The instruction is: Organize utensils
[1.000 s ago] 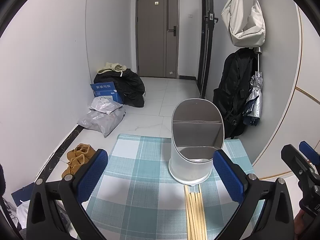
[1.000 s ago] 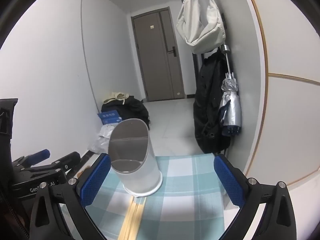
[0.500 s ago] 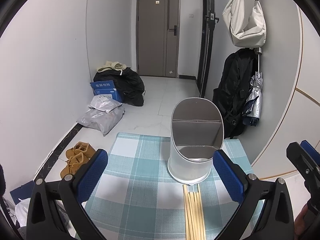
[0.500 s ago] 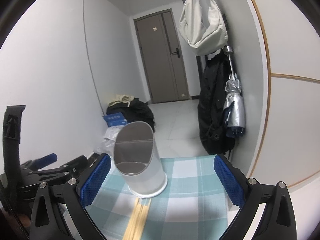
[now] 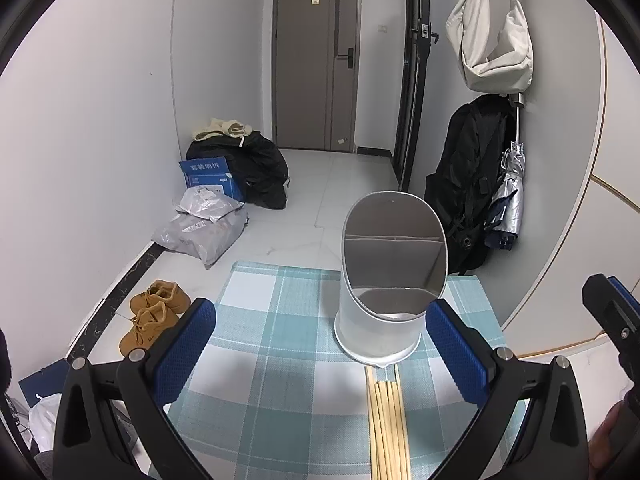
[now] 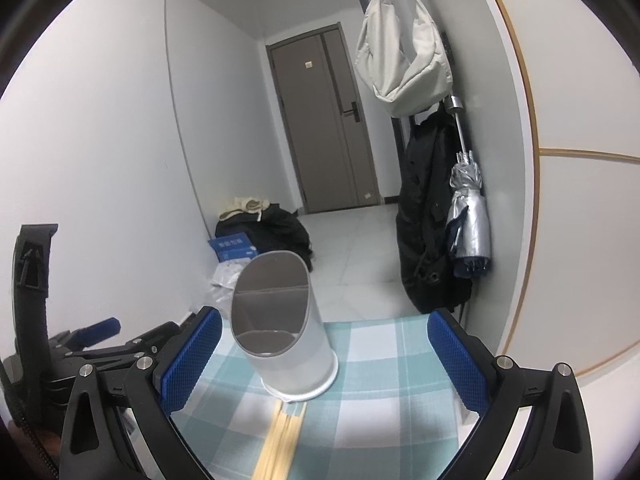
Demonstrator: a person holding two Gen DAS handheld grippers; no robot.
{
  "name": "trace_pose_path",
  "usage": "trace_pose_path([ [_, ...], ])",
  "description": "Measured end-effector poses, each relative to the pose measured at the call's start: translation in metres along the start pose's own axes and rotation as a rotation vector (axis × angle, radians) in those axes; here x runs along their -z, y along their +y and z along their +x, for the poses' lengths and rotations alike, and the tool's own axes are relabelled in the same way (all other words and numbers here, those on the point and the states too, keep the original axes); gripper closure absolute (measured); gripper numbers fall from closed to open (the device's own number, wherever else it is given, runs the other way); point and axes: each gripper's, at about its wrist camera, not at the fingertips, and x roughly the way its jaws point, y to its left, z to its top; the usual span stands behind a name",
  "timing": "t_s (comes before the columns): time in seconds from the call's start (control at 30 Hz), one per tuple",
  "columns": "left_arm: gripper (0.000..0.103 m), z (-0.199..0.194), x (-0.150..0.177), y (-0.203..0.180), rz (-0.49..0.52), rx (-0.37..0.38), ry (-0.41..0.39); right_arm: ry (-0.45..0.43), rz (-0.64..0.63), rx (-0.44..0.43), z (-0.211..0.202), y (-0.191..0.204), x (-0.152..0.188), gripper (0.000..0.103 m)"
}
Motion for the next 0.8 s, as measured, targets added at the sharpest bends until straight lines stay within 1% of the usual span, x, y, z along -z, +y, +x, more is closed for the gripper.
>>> trace_pose_path([
  [0.53, 0.001, 0.0014, 0.0024, -0.0001, -0.004, 0.009, 0.01, -0.001, -0.01, 0.03, 0.0008, 0.0016, 0.0003, 0.0],
  [0.8, 0.001, 0.0031, 0.0023, 0.0023, -0.013, 0.022, 0.024, 0.02, -0.017, 0.033, 0.0037, 0.0026, 0.0014, 0.0],
])
